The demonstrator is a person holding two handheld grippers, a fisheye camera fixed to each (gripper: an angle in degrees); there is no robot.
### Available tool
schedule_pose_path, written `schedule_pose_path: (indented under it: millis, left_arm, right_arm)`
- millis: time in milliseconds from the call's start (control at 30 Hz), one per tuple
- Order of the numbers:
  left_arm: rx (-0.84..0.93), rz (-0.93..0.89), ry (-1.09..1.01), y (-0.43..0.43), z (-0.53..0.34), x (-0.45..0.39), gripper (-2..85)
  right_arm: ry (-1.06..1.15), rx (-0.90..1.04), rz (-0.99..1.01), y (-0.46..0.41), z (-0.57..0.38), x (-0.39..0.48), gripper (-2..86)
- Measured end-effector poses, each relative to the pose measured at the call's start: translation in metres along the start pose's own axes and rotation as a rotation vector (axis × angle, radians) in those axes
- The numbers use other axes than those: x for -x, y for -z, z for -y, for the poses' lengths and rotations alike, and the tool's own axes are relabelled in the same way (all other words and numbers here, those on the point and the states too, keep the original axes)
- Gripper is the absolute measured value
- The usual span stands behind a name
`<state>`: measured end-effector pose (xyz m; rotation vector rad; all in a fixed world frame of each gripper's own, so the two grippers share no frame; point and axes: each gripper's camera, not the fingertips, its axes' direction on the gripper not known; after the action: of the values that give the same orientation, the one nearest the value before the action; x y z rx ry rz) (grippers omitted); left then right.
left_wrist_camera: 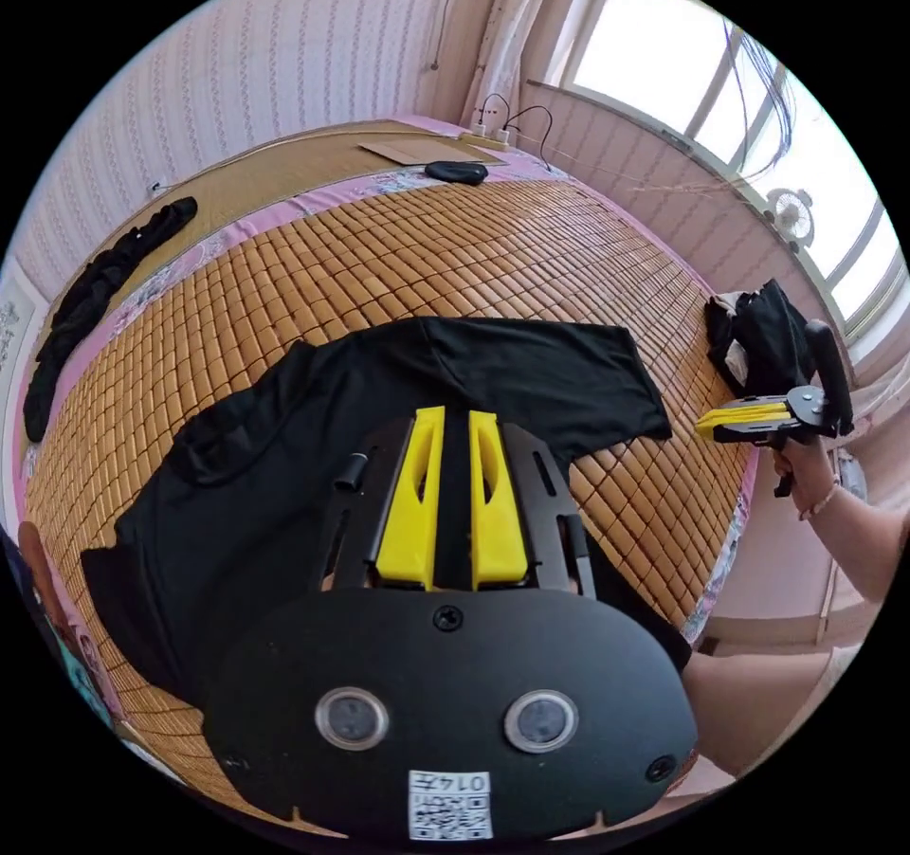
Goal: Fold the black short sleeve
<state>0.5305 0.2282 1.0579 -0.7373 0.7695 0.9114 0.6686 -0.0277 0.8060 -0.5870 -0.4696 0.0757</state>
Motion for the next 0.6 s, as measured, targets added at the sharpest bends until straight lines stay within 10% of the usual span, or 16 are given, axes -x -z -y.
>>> schedule_pose_path:
  millis: [100, 233, 600]
  left_arm:
    - [-0.048, 0.220, 0.113, 0.033, -0.058, 0.023, 5.3]
    - [-0.066, 0.462, 0.292, 0.072, -0.138, 0.069, 5.4]
    - [-0.026, 0.390, 0.640, 0.120, -0.301, 0.227, 5.8]
  right_arm:
    - [0.194, -0.079, -0.224, -0.013, 0.013, 0.059, -0.3]
    - [0.360, -0.007, 0.129, -0.051, 0.059, 0.132, -0.9]
    - [0.853, -0.141, 0.371, -0.142, 0.207, 0.418, -0.9]
